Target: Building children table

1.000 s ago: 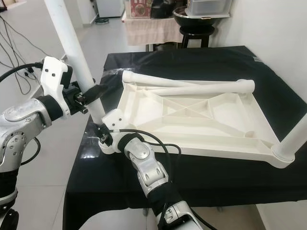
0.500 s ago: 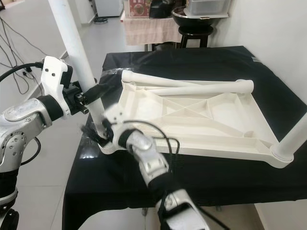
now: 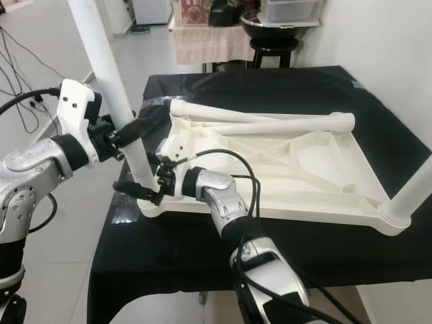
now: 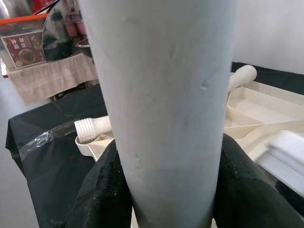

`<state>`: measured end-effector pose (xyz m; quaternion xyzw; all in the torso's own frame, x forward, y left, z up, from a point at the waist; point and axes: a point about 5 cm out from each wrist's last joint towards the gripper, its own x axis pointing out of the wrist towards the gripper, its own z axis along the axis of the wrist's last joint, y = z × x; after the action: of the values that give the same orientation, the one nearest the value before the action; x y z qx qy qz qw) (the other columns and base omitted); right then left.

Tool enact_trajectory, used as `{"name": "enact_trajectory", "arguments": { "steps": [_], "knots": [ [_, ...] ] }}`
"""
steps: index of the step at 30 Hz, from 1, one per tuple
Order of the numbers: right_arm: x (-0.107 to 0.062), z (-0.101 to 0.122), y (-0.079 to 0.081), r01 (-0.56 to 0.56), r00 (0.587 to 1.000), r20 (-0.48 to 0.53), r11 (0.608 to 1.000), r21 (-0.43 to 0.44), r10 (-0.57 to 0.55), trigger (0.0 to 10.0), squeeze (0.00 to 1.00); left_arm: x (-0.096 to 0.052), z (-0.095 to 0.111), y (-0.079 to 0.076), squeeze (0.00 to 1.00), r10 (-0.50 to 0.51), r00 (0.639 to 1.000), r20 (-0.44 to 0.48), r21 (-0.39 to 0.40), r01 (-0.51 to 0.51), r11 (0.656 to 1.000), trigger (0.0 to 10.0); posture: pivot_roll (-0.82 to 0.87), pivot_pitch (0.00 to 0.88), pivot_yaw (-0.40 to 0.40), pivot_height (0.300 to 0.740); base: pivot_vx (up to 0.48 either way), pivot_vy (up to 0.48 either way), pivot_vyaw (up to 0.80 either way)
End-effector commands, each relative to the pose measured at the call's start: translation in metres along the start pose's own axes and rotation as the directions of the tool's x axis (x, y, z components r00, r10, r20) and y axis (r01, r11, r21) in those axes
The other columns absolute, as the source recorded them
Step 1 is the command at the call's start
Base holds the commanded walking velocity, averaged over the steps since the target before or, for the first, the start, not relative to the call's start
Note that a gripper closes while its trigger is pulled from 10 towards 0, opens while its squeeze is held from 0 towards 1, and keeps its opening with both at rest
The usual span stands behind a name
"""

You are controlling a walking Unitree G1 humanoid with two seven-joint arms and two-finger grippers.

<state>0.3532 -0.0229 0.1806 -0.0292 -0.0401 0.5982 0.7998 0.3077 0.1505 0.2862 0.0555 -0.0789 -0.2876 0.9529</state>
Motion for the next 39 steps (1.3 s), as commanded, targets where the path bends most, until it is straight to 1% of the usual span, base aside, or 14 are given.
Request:
{"name": "enact_trajectory", "arguments": {
  "steps": [1,16,17,18,19,22,23,24,25,26,27,29,31,39],
  "knots": [
    [0.01,-0.007,0.01,-0.073,0.997,-0.03,0.997,0.006,0.074,0.0,0.0,-0.002,-0.001,-0.003,0.0,-0.005,1.0,-0.013,0.018,0.005,1.0,0.0,0.03,0.028,0.018,0.74,0.0,0.0,0.0],
    [0.0,-0.017,0.006,-0.094,0.995,-0.043,0.996,0.008,0.095,0.0,0.0,-0.004,-0.003,-0.004,0.0,-0.003,1.0,-0.021,0.015,0.004,1.0,0.0,0.03,0.04,0.02,0.74,0.0,0.0,0.0],
    [-0.002,-0.018,0.005,-0.077,0.996,-0.043,0.997,0.0,0.077,0.0,0.0,-0.004,-0.003,-0.002,0.27,0.017,1.0,-0.016,0.023,-0.017,1.0,5.1,0.02,0.042,0.02,0.74,0.0,0.0,0.0],
    [-0.002,-0.018,0.005,-0.077,0.996,-0.043,0.997,0.0,0.077,0.0,0.0,-0.004,-0.003,-0.002,0.27,0.017,1.0,-0.016,0.023,-0.017,1.0,5.1,0.02,0.042,0.02,0.74,0.0,0.0,0.0],
    [-0.004,-0.021,0.005,-0.054,0.997,-0.05,0.998,-0.021,0.053,0.0,0.0,-0.005,-0.002,-0.001,1.0,0.03,1.0,-0.005,0.019,-0.03,0.999,10.0,0.02,0.044,0.019,0.74,0.0,0.0,0.0],
    [-0.009,-0.034,0.005,0.074,0.989,-0.129,0.997,-0.037,-0.078,0.0,0.0,-0.005,-0.001,0.003,1.0,0.062,0.998,0.003,0.014,-0.062,0.998,10.0,0.03,0.048,0.012,0.74,0.0,0.0,0.0],
    [-0.013,-0.053,0.004,0.438,0.875,-0.204,0.897,-0.056,-0.439,0.0,0.0,-0.006,-0.001,0.003,1.0,0.07,0.998,-0.004,0.011,-0.07,0.997,10.0,0.02,0.052,-0.001,0.74,0.0,0.0,0.0],
    [-0.013,-0.053,0.004,0.438,0.875,-0.204,0.897,-0.056,-0.439,0.0,0.0,-0.006,-0.001,0.003,1.0,0.07,0.998,-0.004,0.011,-0.07,0.997,10.0,0.02,0.052,-0.001,0.74,0.0,0.0,0.0],
    [-0.023,-0.064,0.005,0.67,0.696,-0.252,0.734,-0.109,-0.672,0.0,0.0,-0.006,-0.002,0.004,1.0,0.075,0.997,-0.01,0.01,-0.075,0.997,10.0,0.02,0.051,-0.003,0.74,0.0,0.0,0.0],
    [-0.018,-0.064,0.026,0.657,0.714,-0.216,0.744,-0.124,-0.666,0.0,0.0,-0.007,-0.003,0.005,0.0,0.072,0.997,-0.018,0.003,-0.071,0.997,10.0,0.02,0.071,0.018,0.74,0.0,0.0,0.0],
    [-0.018,-0.064,0.026,0.657,0.714,-0.216,0.744,-0.124,-0.666,0.0,0.0,-0.007,-0.003,0.005,0.0,0.072,0.997,-0.018,0.003,-0.071,0.997,10.0,0.02,0.071,0.018,0.74,0.0,0.0,0.0],
    [-0.003,-0.058,0.05,0.499,0.841,-0.169,0.858,-0.126,-0.514,0.0,0.0,-0.006,-0.007,0.003,0.0,0.061,0.998,-0.031,-0.004,-0.062,0.998,10.0,0.0,0.042,0.03,0.74,0.0,0.0,0.0],
    [0.001,-0.055,0.049,0.458,0.867,-0.156,0.88,-0.126,-0.474,0.0,0.0,-0.004,-0.009,0.0,0.0,0.044,0.998,-0.036,-0.006,-0.044,0.999,10.0,0.01,0.051,0.027,0.74,0.0,0.0,0.0],
    [0.01,-0.052,0.047,0.43,0.884,-0.144,0.895,-0.118,-0.444,0.0,0.0,0.0,-0.006,-0.002,0.0,0.028,0.999,-0.03,0.001,-0.028,1.0,10.0,0.01,0.043,0.03,0.74,0.0,0.0,0.0]
  ]
}}
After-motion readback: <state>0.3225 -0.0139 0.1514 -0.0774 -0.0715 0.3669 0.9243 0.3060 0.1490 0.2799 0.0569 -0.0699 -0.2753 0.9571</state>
